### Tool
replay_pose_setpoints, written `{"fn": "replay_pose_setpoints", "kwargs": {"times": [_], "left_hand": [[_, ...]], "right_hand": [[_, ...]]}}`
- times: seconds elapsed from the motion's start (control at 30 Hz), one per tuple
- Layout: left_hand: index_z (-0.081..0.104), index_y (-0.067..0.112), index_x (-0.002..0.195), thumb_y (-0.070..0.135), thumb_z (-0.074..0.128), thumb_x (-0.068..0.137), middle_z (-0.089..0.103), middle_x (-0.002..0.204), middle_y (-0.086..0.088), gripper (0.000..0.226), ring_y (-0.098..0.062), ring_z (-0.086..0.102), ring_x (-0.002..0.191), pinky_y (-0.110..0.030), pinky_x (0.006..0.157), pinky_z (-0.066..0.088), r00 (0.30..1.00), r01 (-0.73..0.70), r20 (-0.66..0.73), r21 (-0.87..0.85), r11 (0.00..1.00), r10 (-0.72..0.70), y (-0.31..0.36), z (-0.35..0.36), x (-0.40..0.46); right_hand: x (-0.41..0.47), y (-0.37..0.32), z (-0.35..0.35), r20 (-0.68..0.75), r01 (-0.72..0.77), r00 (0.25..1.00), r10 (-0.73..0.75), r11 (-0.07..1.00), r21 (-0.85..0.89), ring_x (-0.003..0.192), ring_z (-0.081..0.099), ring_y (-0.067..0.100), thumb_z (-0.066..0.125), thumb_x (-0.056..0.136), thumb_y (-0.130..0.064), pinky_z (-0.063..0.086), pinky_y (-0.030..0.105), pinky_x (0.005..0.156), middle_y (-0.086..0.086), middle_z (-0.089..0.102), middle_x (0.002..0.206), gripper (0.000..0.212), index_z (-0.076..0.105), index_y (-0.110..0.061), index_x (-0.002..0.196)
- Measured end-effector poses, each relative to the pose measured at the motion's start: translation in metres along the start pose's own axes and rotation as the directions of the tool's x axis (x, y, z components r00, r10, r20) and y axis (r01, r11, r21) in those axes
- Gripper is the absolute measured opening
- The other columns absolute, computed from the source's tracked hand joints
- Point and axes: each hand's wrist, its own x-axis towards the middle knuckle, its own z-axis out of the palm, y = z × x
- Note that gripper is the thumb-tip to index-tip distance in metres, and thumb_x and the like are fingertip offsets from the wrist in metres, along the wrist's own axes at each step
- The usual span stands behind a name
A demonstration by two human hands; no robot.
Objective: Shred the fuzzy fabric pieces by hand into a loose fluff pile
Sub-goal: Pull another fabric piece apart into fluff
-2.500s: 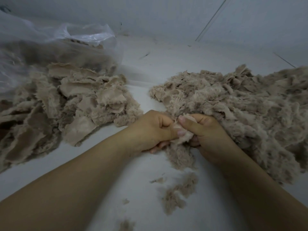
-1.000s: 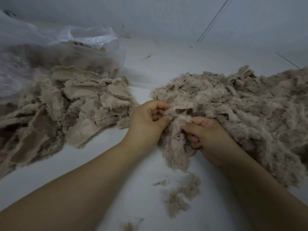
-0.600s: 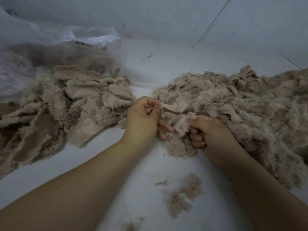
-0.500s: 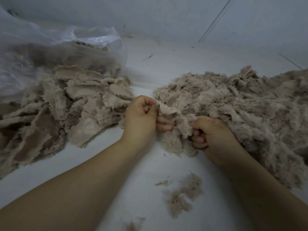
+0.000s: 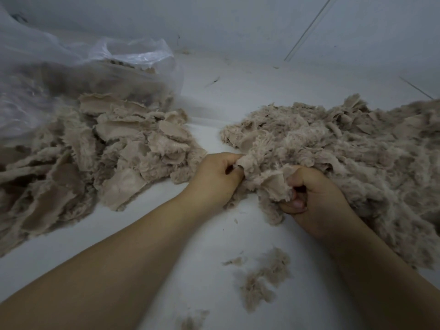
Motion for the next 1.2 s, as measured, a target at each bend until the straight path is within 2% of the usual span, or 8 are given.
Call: {"fn": "replay_pose_setpoints", "kwargs": {"times": [0.07,0.17,0.53,0.67,0.8,0.93,1.1,1.2], "left_hand": [[0.070,0.011,0.088,0.004,0.056,0.092,0.066,0.075,0.003,0.016,-0.010,0.061,0.064,-0.026,0.058,0.047,0.983,-0.138,0.145,0.165,0.977,0.114,0.003,0.000,-0.001],[0.063,-0.005,0.084,-0.003,0.058,0.082,0.060,0.104,-0.012,0.005,-0.027,0.060,0.093,-0.040,0.078,0.047,0.922,-0.339,0.331,0.434,0.835,0.203,0.004,0.007,0.000],[0.063,-0.007,0.075,-0.008,0.054,0.084,0.062,0.109,-0.020,0.013,-0.033,0.058,0.100,-0.042,0.084,0.045,0.921,-0.382,0.284,0.533,0.755,0.265,0.007,0.011,0.000],[0.063,-0.008,0.076,-0.010,0.054,0.084,0.063,0.105,-0.019,0.012,-0.034,0.058,0.098,-0.041,0.083,0.046,0.923,-0.378,0.285,0.563,0.735,0.257,0.006,0.012,-0.001],[0.047,0.012,0.079,-0.008,0.054,0.084,0.051,0.097,-0.001,0.022,-0.030,0.055,0.097,-0.019,0.079,0.035,0.920,-0.391,0.217,0.505,0.769,0.325,0.010,0.014,-0.007],[0.048,0.006,0.133,0.007,0.059,0.083,0.048,0.136,-0.011,0.051,-0.028,0.049,0.121,-0.037,0.093,0.047,0.919,-0.390,0.190,0.556,0.734,0.344,0.014,0.016,-0.018],[0.068,-0.005,0.099,-0.007,0.057,0.069,0.058,0.110,-0.018,0.032,-0.033,0.057,0.097,-0.039,0.082,0.047,0.826,-0.479,-0.027,0.493,0.726,0.563,0.028,0.017,-0.023],[0.069,-0.004,0.079,-0.009,0.050,0.069,0.050,0.100,-0.010,0.023,-0.031,0.053,0.088,-0.031,0.075,0.042,0.841,-0.425,-0.163,0.388,0.817,0.515,0.032,0.018,-0.026]], "right_hand": [[-0.002,-0.001,0.001,0.026,-0.003,1.000,0.003,1.000,0.005,0.033,0.023,0.009,0.047,0.065,-0.002,0.016,0.012,0.038,0.003,0.033,0.046,0.018,0.037,-0.009,0.051],[-0.004,-0.003,0.003,0.043,-0.004,0.999,0.004,1.000,0.009,0.032,0.024,0.009,0.051,0.055,-0.005,0.017,0.012,0.035,0.003,0.033,0.045,0.014,0.039,-0.010,0.049],[-0.010,-0.009,0.003,0.052,-0.029,0.998,0.021,0.987,0.156,0.030,0.025,0.007,0.059,0.035,-0.013,0.021,0.009,0.032,0.001,0.030,0.045,0.027,0.036,-0.011,0.050],[-0.018,-0.013,0.005,0.082,-0.054,0.996,0.039,0.981,0.187,0.030,0.037,0.011,0.055,0.045,-0.015,0.029,0.013,0.031,0.002,0.040,0.043,0.009,0.047,-0.011,0.042],[-0.011,-0.006,0.002,-0.003,-0.071,0.997,0.072,0.987,0.145,0.048,0.022,0.019,0.051,0.059,-0.010,0.010,0.026,0.054,0.006,0.025,0.059,0.015,0.037,-0.013,0.058],[-0.007,-0.005,0.002,0.093,-0.078,0.994,0.064,0.985,0.152,0.031,0.028,0.004,0.042,0.073,-0.007,0.016,0.013,0.030,0.000,0.036,0.048,0.007,0.042,-0.007,0.067],[-0.002,-0.003,0.000,0.127,-0.066,0.991,0.050,0.989,0.130,0.031,0.030,0.003,0.028,0.090,-0.001,0.022,0.012,0.028,-0.003,0.039,0.046,0.026,0.036,-0.009,0.067],[-0.004,-0.004,0.001,0.136,-0.070,0.989,0.049,0.986,0.151,0.031,0.030,0.003,0.028,0.090,0.000,0.023,0.013,0.028,-0.002,0.039,0.047,0.029,0.037,-0.009,0.064]]}}
